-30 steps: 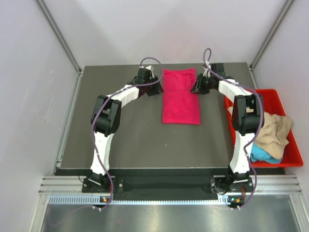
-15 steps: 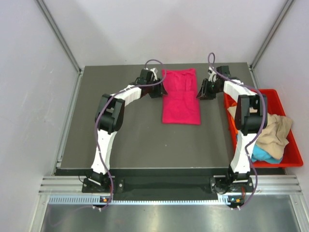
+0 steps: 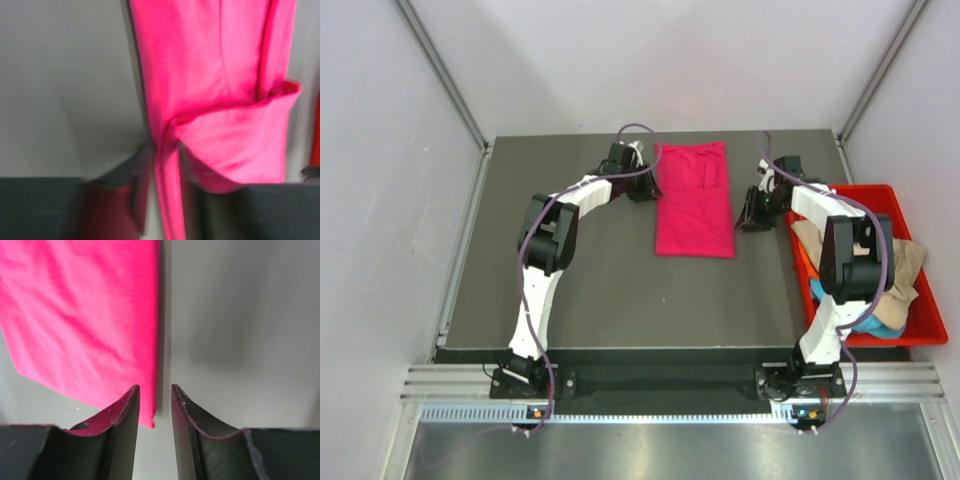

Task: Fold and stack the t-shirts
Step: Fold the tshirt

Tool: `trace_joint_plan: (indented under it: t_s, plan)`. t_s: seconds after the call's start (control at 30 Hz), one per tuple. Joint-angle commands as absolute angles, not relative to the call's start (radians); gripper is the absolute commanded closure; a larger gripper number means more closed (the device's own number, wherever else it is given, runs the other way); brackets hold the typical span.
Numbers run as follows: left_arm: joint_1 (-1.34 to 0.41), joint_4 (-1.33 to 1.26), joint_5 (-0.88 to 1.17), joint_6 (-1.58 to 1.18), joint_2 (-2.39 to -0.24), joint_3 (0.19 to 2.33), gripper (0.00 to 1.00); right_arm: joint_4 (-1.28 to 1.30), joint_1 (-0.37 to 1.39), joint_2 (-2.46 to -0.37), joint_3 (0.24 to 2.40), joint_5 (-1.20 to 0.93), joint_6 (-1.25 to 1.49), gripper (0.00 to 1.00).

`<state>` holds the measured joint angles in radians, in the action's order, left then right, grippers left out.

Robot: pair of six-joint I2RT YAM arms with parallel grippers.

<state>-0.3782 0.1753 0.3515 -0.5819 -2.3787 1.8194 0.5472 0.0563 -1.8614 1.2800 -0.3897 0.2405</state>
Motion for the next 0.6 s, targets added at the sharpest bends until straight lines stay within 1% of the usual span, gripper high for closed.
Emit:
trace_joint_plan:
  t_s: [0.0,0.03,0.1,0.13,0.23,0.33,0.37,0.43,0.47,0.57]
  plan:
    - [-0.364,0.187,0.336,-0.595,-2.347,1.816,0.63,0.505,0.072,-1.793,1.249,-0.397,0.25,0.68]
    - [-0.356,0.178,0.363,-0.604,-2.323,1.806,0.6,0.5,0.075,-1.789,1.243,-0.402,0.255,0.68]
    - [-0.347,0.161,0.386,-0.626,-2.295,1.767,0.5,0.497,0.087,-1.772,1.223,-0.407,0.259,0.68]
    - [-0.339,0.161,0.396,-0.626,-2.258,1.755,0.47,0.495,0.089,-1.769,1.217,-0.407,0.261,0.68]
    - [-0.336,0.196,0.388,-0.582,-2.173,1.665,0.46,0.495,0.095,-1.747,1.183,-0.391,0.265,0.68]
    - [-0.342,0.206,0.422,-0.571,-2.087,1.579,0.46,0.477,0.095,-1.732,1.141,-0.388,0.278,0.68]
    - [-0.347,0.199,0.432,-0.58,-2.063,1.503,0.46,0.473,0.095,-1.726,1.131,-0.396,0.281,0.68]
    - [-0.368,0.14,0.439,-0.583,-1.989,1.413,0.47,0.457,0.095,-1.723,1.103,-0.42,0.275,0.68]
    - [-0.376,0.118,0.446,-0.586,-1.967,1.331,0.47,0.448,0.095,-1.723,1.085,-0.44,0.269,0.68]
    - [-0.39,0.022,0.497,-0.615,-1.907,1.198,0.46,0.42,0.098,-1.726,1.063,-0.469,0.262,0.67]
